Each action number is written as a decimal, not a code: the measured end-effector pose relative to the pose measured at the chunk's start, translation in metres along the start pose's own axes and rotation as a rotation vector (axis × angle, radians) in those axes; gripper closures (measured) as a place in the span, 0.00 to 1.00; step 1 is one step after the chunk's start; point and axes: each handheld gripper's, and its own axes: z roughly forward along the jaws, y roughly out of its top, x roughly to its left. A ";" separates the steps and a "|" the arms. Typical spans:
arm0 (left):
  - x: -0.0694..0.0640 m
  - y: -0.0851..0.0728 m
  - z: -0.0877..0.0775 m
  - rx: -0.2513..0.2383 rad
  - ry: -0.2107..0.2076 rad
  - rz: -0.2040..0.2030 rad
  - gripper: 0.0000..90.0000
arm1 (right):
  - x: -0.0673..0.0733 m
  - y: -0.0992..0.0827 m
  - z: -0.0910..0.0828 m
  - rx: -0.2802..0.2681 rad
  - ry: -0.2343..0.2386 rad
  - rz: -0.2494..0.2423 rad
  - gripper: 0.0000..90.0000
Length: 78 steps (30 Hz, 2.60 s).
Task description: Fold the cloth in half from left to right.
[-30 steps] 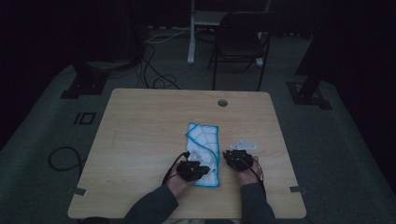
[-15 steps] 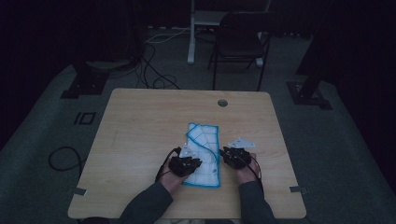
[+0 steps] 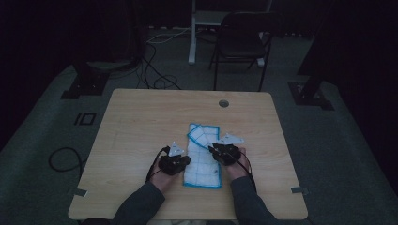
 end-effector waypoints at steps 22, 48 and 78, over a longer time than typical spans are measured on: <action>0.004 -0.010 0.002 -0.003 0.018 -0.009 0.87 | 0.026 0.039 0.053 0.070 0.022 -0.128 0.74; 0.003 -0.010 0.002 -0.007 0.051 -0.014 0.77 | -0.010 0.041 0.061 0.103 -0.060 -0.080 0.94; 0.015 0.011 0.009 -0.035 0.052 -0.043 0.75 | -0.076 0.004 0.048 0.152 -0.154 0.110 0.85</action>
